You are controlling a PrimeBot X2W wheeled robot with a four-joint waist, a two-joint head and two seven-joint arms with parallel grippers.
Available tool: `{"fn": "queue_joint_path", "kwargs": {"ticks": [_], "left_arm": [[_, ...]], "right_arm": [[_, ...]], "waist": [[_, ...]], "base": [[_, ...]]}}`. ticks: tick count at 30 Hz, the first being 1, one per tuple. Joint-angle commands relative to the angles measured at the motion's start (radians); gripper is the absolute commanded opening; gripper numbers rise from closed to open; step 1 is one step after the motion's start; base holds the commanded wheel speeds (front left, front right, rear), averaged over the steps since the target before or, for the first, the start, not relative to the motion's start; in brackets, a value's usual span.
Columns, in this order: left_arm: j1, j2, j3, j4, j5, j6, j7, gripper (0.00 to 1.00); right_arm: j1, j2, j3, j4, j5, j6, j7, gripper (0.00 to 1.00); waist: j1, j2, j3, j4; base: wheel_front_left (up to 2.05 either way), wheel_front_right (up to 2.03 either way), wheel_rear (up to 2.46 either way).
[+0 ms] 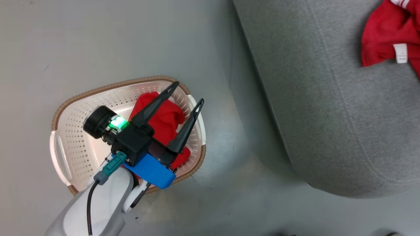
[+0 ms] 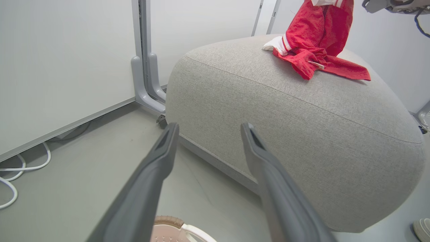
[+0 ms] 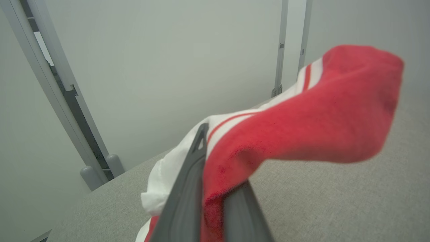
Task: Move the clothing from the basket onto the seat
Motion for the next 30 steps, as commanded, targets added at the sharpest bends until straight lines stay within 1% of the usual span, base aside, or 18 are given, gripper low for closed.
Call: {"fn": "queue_joint_path", "kwargs": {"ticks": [1, 5, 9, 10, 11, 12, 15, 21, 26, 30], "left_arm": [[-0.023, -0.004, 0.013, -0.015, -0.002, -0.003, -0.003, 1.00], [-0.025, -0.007, 0.025, -0.023, 0.005, -0.003, -0.003, 1.00], [-0.019, -0.015, 0.029, -0.015, 0.003, -0.003, -0.003, 1.00], [-0.019, -0.019, 0.027, -0.012, 0.002, -0.003, -0.003, 1.00], [-0.019, -0.024, 0.023, -0.009, 0.000, -0.003, -0.003, 1.00], [-0.018, -0.029, 0.020, -0.006, -0.003, -0.003, -0.003, 1.00], [-0.008, -0.047, 0.013, 0.007, -0.014, -0.003, -0.003, 1.00], [0.026, -0.092, 0.018, 0.040, -0.043, -0.003, -0.003, 1.00], [0.086, -0.125, 0.050, 0.064, -0.064, -0.003, -0.003, 1.00], [0.145, -0.148, 0.091, 0.076, -0.070, -0.003, -0.003, 1.00]], "right_arm": [[0.039, 0.006, -0.032, 0.007, -0.028, 0.000, -0.007, 0.00], [0.078, 0.031, -0.062, 0.002, -0.062, 0.000, -0.008, 0.00], [0.114, 0.054, -0.088, 0.015, -0.096, 0.000, -0.008, 0.00], [0.124, 0.058, -0.090, 0.021, -0.104, 0.000, -0.008, 0.24], [0.133, 0.059, -0.093, 0.025, -0.114, 0.000, -0.008, 0.53], [0.142, 0.057, -0.094, 0.030, -0.122, 0.000, -0.008, 1.00], [0.171, 0.052, -0.097, 0.042, -0.138, 0.000, -0.008, 1.00], [0.268, 0.037, -0.067, 0.051, -0.152, 0.000, -0.007, 1.00], [0.378, 0.057, -0.036, 0.030, -0.162, 0.000, 0.002, 1.00], [0.472, 0.086, -0.022, -0.003, -0.172, 0.000, 0.014, 1.00]], "waist": [[-0.0003, 0.0000, 0.028, 0.026], [-0.0003, 0.0000, 0.031, 0.030], [-0.0003, 0.0000, 0.012, 0.037], [-0.0003, 0.0000, 0.003, 0.041], [-0.0003, 0.0000, -0.008, 0.044], [-0.0003, 0.0000, -0.019, 0.048], [-0.0003, 0.0000, -0.064, 0.058], [-0.0003, 0.0000, -0.178, 0.082], [-0.0003, 0.0000, -0.281, 0.090], [-0.0003, 0.0000, -0.356, 0.096]], "base": [[0.00, 0.00, 0.00], [0.00, 0.00, 0.00], [0.00, 0.00, 0.00], [0.00, 0.00, 0.00], [0.00, 0.00, 0.00], [0.00, 0.00, 0.00], [0.00, 0.00, 0.00], [0.00, 0.00, 0.00], [0.00, 0.00, 0.00], [0.00, 0.00, 0.00]]}}
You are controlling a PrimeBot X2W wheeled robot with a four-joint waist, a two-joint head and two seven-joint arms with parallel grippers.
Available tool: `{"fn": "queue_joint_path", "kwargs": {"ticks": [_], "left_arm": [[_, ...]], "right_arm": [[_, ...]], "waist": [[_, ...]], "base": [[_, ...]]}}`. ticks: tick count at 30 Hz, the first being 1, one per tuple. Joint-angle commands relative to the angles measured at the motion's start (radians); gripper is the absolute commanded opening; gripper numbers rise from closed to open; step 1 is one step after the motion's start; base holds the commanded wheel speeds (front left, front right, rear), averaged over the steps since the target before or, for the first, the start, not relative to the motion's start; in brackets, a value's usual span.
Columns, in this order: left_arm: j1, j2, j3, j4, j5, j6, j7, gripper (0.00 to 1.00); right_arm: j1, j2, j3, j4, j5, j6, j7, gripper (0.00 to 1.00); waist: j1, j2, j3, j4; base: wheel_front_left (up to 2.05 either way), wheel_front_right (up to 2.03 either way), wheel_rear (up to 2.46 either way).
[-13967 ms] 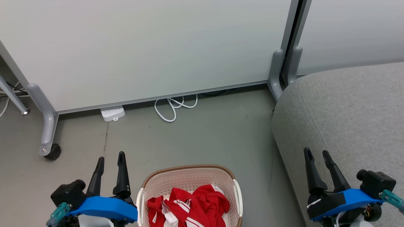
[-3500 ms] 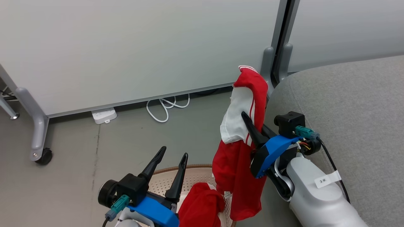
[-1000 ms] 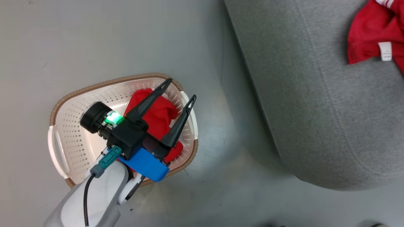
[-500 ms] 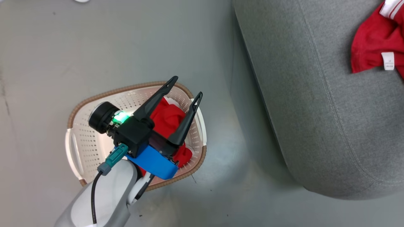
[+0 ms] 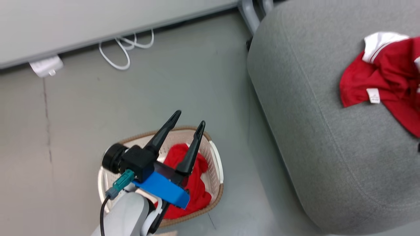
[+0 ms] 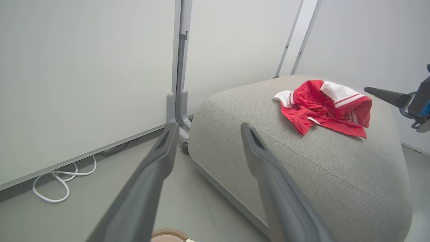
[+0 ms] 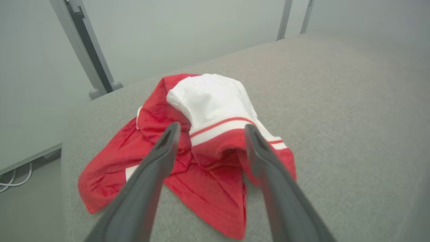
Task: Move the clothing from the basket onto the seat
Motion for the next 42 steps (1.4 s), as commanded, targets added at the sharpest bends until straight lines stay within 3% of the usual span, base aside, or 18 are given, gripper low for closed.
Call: {"fn": "queue_joint_path", "kwargs": {"ticks": [1, 8, 17, 25, 34, 42], "left_arm": [[0.014, -0.005, 0.008, 0.003, -0.003, -0.003, -0.003, 1.00], [0.105, -0.040, 0.088, 0.020, 0.006, -0.003, -0.003, 1.00], [0.211, -0.072, 0.225, 0.043, 0.035, -0.003, -0.003, 1.00], [0.280, -0.083, 0.319, 0.063, 0.066, -0.003, -0.003, 1.00], [0.326, -0.073, 0.377, 0.080, 0.087, -0.003, -0.003, 1.00], [0.325, -0.065, 0.382, 0.087, 0.091, -0.003, -0.003, 1.00]], "right_arm": [[0.028, 0.010, 0.006, -0.009, -0.005, 0.000, 0.004, 1.00], [0.195, 0.077, 0.061, -0.181, -0.083, 0.000, 0.014, 1.00], [0.399, 0.215, 0.119, -0.535, -0.178, 0.000, 0.082, 1.00], [0.549, 0.271, 0.172, -0.755, -0.192, 0.000, 0.149, 1.00], [0.642, 0.279, 0.244, -0.837, -0.131, 0.000, 0.172, 1.00], [0.649, 0.279, 0.271, -0.854, -0.106, 0.000, 0.177, 1.00]], "waist": [[0.0002, -0.0001, -0.059, 0.011], [0.0002, -0.0001, -0.154, 0.039], [0.0002, -0.0001, -0.243, 0.102], [0.0002, -0.0001, -0.286, 0.183], [0.0002, -0.0001, -0.309, 0.247], [0.0002, -0.0001, -0.309, 0.263]], "base": [[0.00, 0.00, 0.00], [0.00, 0.00, 0.00], [0.00, 0.00, 0.00], [0.00, 0.00, 0.00], [0.00, 0.00, 0.00], [0.00, 0.00, 0.00]]}}
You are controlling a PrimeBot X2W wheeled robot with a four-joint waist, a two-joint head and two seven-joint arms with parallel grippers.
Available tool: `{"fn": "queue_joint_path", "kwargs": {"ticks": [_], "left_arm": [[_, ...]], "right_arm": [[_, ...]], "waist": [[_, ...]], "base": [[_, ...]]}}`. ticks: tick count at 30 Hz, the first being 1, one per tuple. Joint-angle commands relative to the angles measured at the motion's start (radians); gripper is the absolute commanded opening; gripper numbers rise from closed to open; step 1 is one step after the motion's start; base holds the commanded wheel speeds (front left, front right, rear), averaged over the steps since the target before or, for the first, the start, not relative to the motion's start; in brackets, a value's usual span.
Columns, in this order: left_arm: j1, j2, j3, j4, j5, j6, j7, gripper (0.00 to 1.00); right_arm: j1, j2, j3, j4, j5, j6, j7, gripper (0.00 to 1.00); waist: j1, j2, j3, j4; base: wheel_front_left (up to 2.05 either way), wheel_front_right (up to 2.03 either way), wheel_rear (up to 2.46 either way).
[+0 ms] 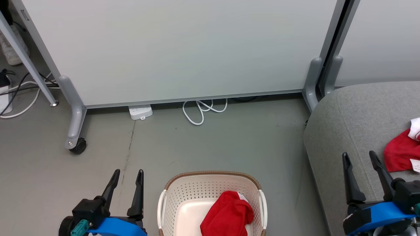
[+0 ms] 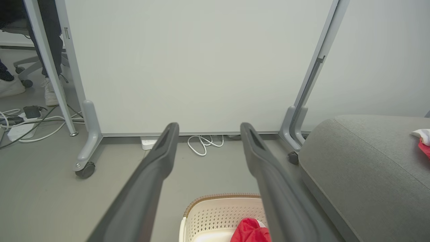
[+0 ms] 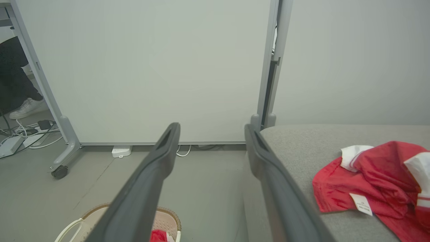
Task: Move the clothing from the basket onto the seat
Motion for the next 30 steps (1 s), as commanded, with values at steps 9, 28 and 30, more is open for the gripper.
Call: {"fn": "queue_joint_path", "kwargs": {"ticks": [9, 28, 30], "left_arm": [[0.007, -0.005, 0.011, 0.002, 0.011, -0.003, -0.003, 1.00], [-0.182, 0.012, -0.077, 0.043, -0.005, -0.003, -0.003, 1.00], [-0.236, 0.023, -0.101, 0.067, -0.010, -0.003, -0.003, 1.00]], "right_arm": [[0.014, 0.001, 0.012, 0.017, 0.028, 0.000, -0.010, 1.00], [-0.218, 0.001, 0.113, -0.067, -0.018, 0.000, -0.004, 1.00], [-0.271, 0.001, 0.132, -0.079, -0.019, 0.000, -0.007, 1.00]], "waist": [[0.0001, -0.0001, 0.000, -0.024], [0.0001, -0.0001, 0.356, -0.134], [0.0001, -0.0001, 0.424, -0.153]], "base": [[0.00, 0.00, 0.00], [0.00, 0.00, 0.00], [0.00, 0.00, 0.00]]}}
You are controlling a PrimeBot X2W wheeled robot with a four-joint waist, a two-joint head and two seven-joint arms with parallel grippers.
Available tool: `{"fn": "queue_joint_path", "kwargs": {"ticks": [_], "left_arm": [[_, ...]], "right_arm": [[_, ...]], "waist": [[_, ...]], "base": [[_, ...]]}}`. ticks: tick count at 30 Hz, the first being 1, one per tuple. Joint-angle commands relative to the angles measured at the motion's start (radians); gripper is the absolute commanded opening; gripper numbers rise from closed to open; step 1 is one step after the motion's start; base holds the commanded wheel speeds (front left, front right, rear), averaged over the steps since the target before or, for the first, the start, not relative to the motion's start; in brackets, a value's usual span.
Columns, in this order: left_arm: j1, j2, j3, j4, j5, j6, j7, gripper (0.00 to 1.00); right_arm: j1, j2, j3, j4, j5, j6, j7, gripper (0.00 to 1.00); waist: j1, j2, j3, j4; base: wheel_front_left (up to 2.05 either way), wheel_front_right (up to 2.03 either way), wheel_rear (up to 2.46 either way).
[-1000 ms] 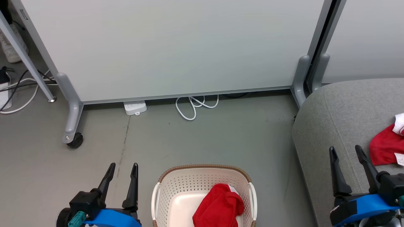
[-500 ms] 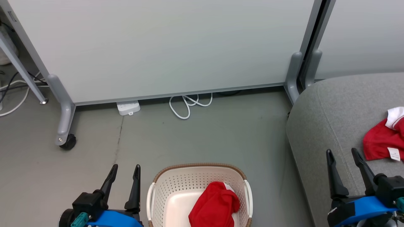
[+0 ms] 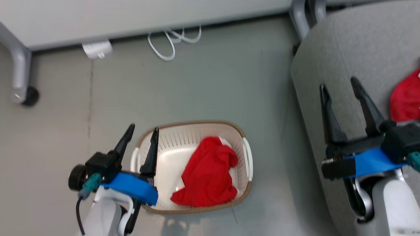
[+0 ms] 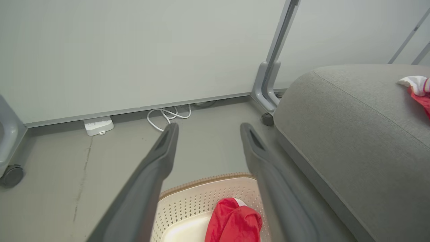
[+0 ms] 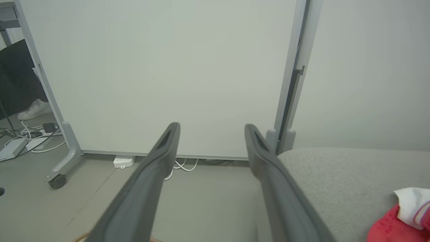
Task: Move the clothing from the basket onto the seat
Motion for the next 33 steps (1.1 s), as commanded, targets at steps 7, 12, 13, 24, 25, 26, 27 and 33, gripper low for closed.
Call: {"fn": "queue_joint_path", "kwargs": {"ticks": [7, 12, 13, 24, 25, 26, 27, 33], "left_arm": [[-0.216, 0.059, -0.121, 0.150, -0.048, -0.003, -0.003, 1.00], [-0.344, 0.093, -0.201, 0.280, -0.112, -0.003, -0.003, 1.00], [-0.365, 0.100, -0.222, 0.304, -0.122, -0.003, -0.003, 1.00], [-0.554, 0.153, -0.418, 0.471, -0.233, -0.003, 0.016, 1.00], [-0.568, 0.154, -0.432, 0.480, -0.245, -0.003, 0.023, 1.00], [-0.580, 0.156, -0.440, 0.489, -0.258, -0.003, 0.030, 1.00], [-0.592, 0.156, -0.452, 0.499, -0.267, -0.003, 0.032, 1.00], [-0.651, 0.168, -0.487, 0.560, -0.336, -0.003, 0.080, 1.00]], "right_arm": [[-0.188, 0.001, 0.050, -0.023, 0.035, 0.000, -0.034, 1.00], [-0.263, 0.001, 0.083, -0.018, 0.078, 0.000, -0.073, 1.00], [-0.273, 0.001, 0.089, -0.014, 0.086, 0.000, -0.080, 1.00], [-0.350, 0.001, 0.171, 0.037, 0.152, 0.000, -0.151, 1.00], [-0.356, 0.001, 0.177, 0.041, 0.159, 0.000, -0.157, 1.00], [-0.359, 0.001, 0.183, 0.043, 0.166, 0.000, -0.161, 1.00], [-0.360, 0.001, 0.185, 0.047, 0.171, 0.000, -0.167, 1.00], [-0.371, 0.001, 0.212, 0.057, 0.212, 0.000, -0.185, 1.00]], "waist": [[-0.0003, 0.0000, 0.342, -0.132], [-0.0003, 0.0000, 0.454, -0.187], [-0.0003, 0.0000, 0.473, -0.197], [-0.0003, 0.0000, 0.620, -0.294], [-0.0003, 0.0000, 0.631, -0.303], [-0.0003, 0.0000, 0.641, -0.312], [-0.0003, 0.0000, 0.647, -0.318], [-0.0003, 0.0000, 0.688, -0.366]], "base": [[0.00, 0.00, 0.00], [0.00, 0.00, 0.00], [0.00, 0.00, 0.00], [0.00, 0.00, 0.00], [0.00, 0.00, 0.00], [0.00, 0.00, 0.00], [0.00, 0.00, 0.00], [0.00, 0.00, 0.00]]}}
